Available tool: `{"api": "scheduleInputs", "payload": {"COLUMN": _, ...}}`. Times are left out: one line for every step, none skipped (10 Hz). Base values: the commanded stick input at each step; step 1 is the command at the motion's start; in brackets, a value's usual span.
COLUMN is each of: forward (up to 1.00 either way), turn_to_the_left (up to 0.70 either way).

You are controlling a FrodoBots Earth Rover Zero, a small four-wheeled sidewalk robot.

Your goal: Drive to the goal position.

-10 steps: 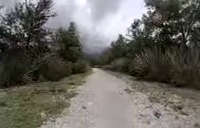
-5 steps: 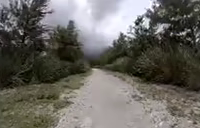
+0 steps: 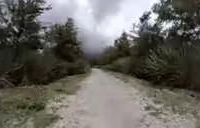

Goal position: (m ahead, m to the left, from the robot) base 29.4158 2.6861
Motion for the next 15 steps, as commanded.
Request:
{"api": "scheduleInputs", "payload": {"forward": 0.85, "turn_to_the_left": 0.0}}
{"api": "scheduleInputs", "payload": {"forward": 0.85, "turn_to_the_left": 0.0}}
{"api": "scheduleInputs", "payload": {"forward": 0.85, "turn_to_the_left": 0.0}}
{"api": "scheduleInputs", "payload": {"forward": 0.85, "turn_to_the_left": 0.0}}
{"api": "scheduleInputs", "payload": {"forward": 0.85, "turn_to_the_left": 0.0}}
{"api": "scheduleInputs", "payload": {"forward": 0.85, "turn_to_the_left": 0.0}}
{"api": "scheduleInputs", "payload": {"forward": 0.85, "turn_to_the_left": 0.0}}
{"api": "scheduleInputs", "payload": {"forward": 0.85, "turn_to_the_left": 0.0}}
{"api": "scheduleInputs", "payload": {"forward": 0.85, "turn_to_the_left": 0.0}}
{"api": "scheduleInputs", "payload": {"forward": 0.85, "turn_to_the_left": 0.0}}
{"api": "scheduleInputs", "payload": {"forward": 0.85, "turn_to_the_left": 0.0}}
{"api": "scheduleInputs", "payload": {"forward": 0.85, "turn_to_the_left": 0.0}}
{"api": "scheduleInputs", "payload": {"forward": 0.85, "turn_to_the_left": 0.0}}
{"api": "scheduleInputs", "payload": {"forward": 0.85, "turn_to_the_left": 0.0}}
{"api": "scheduleInputs", "payload": {"forward": 0.85, "turn_to_the_left": 0.0}}
